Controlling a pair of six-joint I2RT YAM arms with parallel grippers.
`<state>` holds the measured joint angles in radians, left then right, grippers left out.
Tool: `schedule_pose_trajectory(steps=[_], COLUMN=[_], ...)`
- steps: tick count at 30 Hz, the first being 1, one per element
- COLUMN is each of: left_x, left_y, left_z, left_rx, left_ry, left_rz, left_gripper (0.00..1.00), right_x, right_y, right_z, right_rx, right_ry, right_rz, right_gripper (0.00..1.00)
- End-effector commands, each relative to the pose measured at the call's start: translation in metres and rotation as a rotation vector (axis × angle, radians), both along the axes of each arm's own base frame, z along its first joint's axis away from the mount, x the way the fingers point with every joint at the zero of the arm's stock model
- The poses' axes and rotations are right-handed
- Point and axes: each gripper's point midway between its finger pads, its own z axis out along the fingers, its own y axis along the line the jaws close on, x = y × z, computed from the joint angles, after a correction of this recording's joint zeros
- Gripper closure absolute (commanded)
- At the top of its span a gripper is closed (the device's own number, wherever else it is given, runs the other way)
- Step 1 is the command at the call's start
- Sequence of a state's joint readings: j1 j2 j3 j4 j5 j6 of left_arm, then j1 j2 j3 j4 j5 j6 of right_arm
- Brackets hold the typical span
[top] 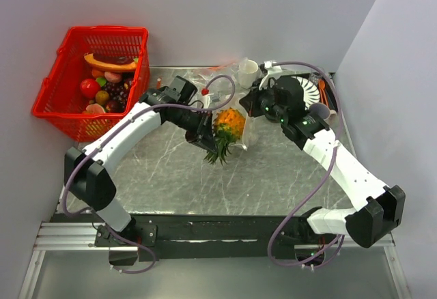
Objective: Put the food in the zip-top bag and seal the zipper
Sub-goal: Place the fake fruit in the zipper food storage bag, then adjust the zipper food storage bag at the center of the board.
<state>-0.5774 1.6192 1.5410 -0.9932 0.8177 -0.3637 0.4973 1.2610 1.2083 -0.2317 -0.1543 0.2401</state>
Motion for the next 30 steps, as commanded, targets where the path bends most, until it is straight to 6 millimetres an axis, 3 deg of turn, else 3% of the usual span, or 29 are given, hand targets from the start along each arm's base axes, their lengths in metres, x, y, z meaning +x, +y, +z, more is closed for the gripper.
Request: schedule_pose_trajectory(steps=[1,5,8,10,13,16,17,18,19,20,22,24,25,26,30], left_x=[0.018,0.048,0.064,0.074,0.088,0.099,0.106,0.107,0.105,0.107,0.101,0.102,0.097,0.098,0.093], left_y=[-0.006,-0.011,-0.014,-0.017,-0.016,-0.002,0.007,0.013,0.019,0.026,0.033,0.038,0.040,0.040,0.046], left_z=[0.005,0.016,0.033,0.049,0.072,0.086,0.080,0.080,0.087,0.075,0.077,0.055,0.059,0.039,0.014], left_rx=[0.012,0.045,0.039,0.018,-0.023,-0.005,0.044,0.058,0.052,0.091,0.084,0.105,0.085,0.095,0.107], left_ry=[-0.038,-0.118,-0.169,-0.206,-0.260,-0.336,-0.369,-0.389,-0.423,-0.425,-0.453,-0.449,-0.471,-0.451,-0.456], left_rz=[0.050,0.152,0.194,0.221,0.269,0.362,0.414,0.436,0.457,0.485,0.510,0.554,0.571,0.595,0.670], left_gripper=[0.92,0.51,0.32,0.26,0.24,0.23,0.23,0.23,0.23,0.23,0.23,0.25,0.27,0.29,0.29], right_x=[-0.005,-0.005,-0.006,-0.011,-0.011,-0.007,-0.008,-0.004,-0.001,-0.003,0.001,0.000,0.001,0.002,-0.001], right_y=[0.008,0.013,0.018,0.025,0.028,0.027,0.024,0.022,0.023,0.022,0.021,0.024,0.022,0.023,0.030], right_z=[0.027,0.019,0.011,0.007,0.004,0.003,-0.003,0.004,0.000,-0.005,-0.003,-0.001,0.001,0.003,0.006], right_rx=[0.046,0.065,0.090,0.114,0.145,0.151,0.136,0.142,0.143,0.136,0.155,0.182,0.207,0.227,0.287], right_ry=[-0.111,-0.067,-0.024,0.003,0.034,0.082,0.121,0.125,0.159,0.198,0.227,0.250,0.260,0.257,0.284], right_rz=[0.041,0.046,0.059,0.091,0.093,0.065,0.047,0.034,0.021,0.020,0.012,0.035,0.034,0.040,0.084], right_gripper=[1.00,1.00,1.00,1.00,1.00,1.00,1.00,1.00,1.00,1.00,1.00,1.00,1.00,1.00,1.00])
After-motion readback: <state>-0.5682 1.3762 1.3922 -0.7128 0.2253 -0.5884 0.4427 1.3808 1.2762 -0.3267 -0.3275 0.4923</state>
